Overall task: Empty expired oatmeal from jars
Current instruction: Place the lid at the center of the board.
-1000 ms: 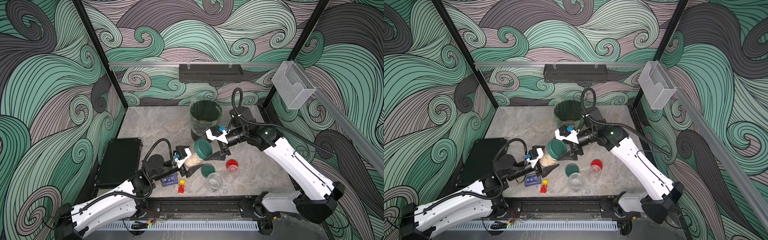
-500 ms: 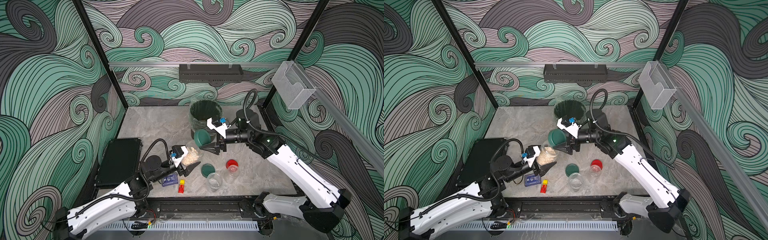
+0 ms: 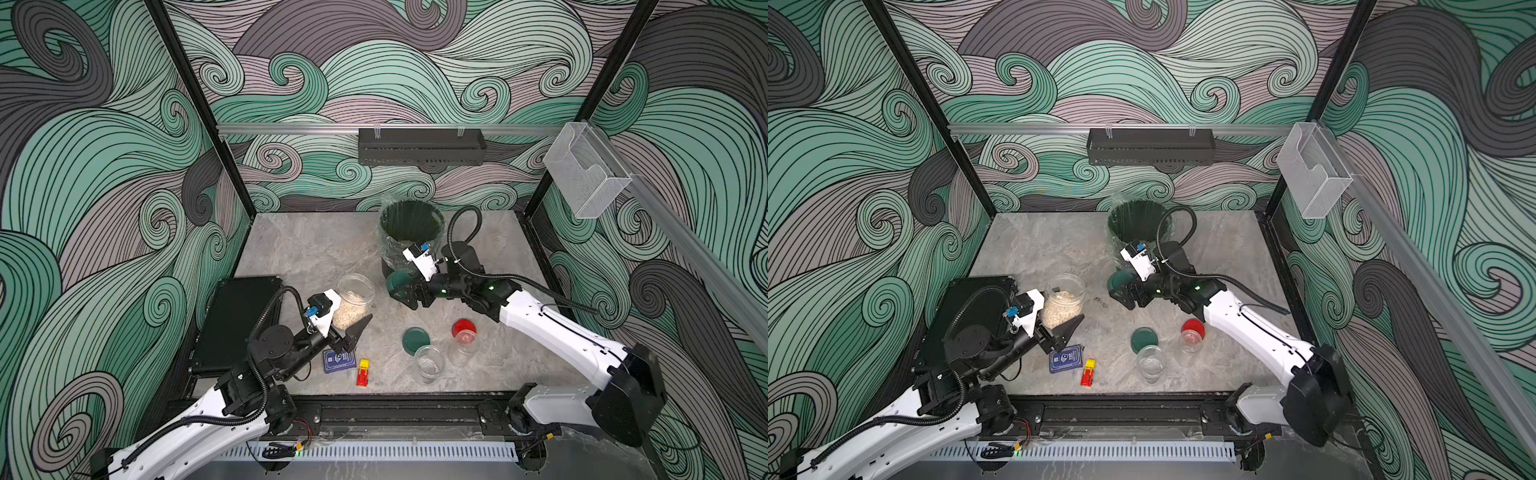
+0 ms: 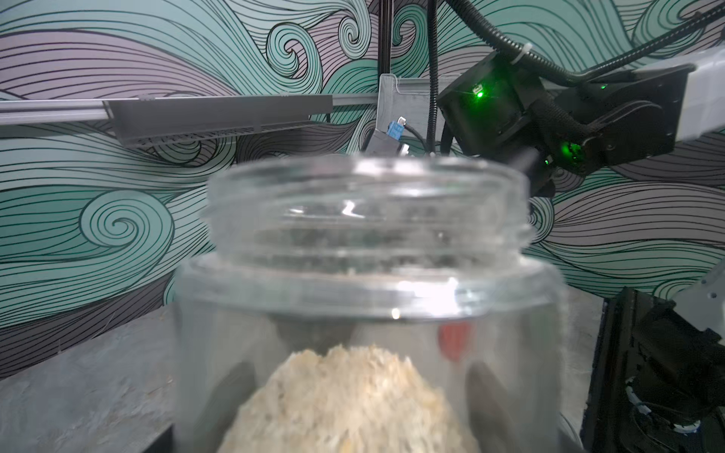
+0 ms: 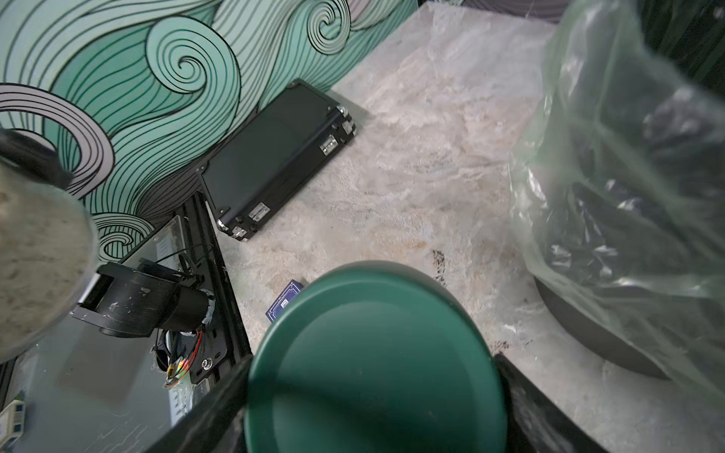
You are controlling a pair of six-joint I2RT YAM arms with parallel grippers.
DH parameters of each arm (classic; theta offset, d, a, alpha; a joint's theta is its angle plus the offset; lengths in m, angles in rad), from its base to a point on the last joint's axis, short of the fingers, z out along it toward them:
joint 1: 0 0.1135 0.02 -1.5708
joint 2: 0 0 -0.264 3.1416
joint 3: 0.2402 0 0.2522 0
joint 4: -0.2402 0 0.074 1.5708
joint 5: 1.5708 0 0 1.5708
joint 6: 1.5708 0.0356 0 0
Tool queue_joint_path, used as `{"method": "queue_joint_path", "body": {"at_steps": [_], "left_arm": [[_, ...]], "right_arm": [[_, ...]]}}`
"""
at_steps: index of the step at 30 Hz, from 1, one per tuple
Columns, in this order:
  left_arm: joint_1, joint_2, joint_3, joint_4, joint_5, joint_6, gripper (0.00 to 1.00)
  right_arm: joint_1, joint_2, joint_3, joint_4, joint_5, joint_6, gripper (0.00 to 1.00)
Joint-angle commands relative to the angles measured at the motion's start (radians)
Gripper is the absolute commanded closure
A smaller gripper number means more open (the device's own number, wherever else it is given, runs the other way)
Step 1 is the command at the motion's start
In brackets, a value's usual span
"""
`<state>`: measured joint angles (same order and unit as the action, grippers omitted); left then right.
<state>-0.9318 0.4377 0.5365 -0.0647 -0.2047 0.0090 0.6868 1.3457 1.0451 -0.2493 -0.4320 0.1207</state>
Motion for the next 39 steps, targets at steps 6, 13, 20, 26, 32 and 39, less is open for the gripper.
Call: {"method": "queue_joint_path", "body": {"at_steps": [6, 13, 20, 26, 32, 39], "left_arm": [[0.002, 0.009, 0.119, -0.003, -0.091, -0.008, 0.77], [0.002, -0.036, 0.121, -0.022, -0.12, -0.006, 0.77], [0.001, -0.092, 0.1, -0.009, -0.139, 0.007, 0.77], [0.002, -0.089, 0.101, -0.015, -0.138, 0.003, 0.77], [0.001, -0.093, 0.099, -0.014, -0.135, -0.007, 0.76], [0.002, -0.1, 0.1, -0.018, -0.135, -0.007, 0.76]], "right_arm": [[0.115, 0.153, 0.007, 0.018, 0.118, 0.009, 0.47], [0.183, 0.315, 0.059, 0.003, 0.261, -0.03, 0.45], [0.192, 0.43, 0.079, 0.021, 0.264, -0.033, 0.37], [0.195, 0.488, 0.084, 0.022, 0.298, -0.039, 0.32], [0.195, 0.513, 0.075, 0.028, 0.28, -0.027, 0.22], [0.197, 0.493, 0.064, 0.021, 0.27, -0.016, 0.05]]}}
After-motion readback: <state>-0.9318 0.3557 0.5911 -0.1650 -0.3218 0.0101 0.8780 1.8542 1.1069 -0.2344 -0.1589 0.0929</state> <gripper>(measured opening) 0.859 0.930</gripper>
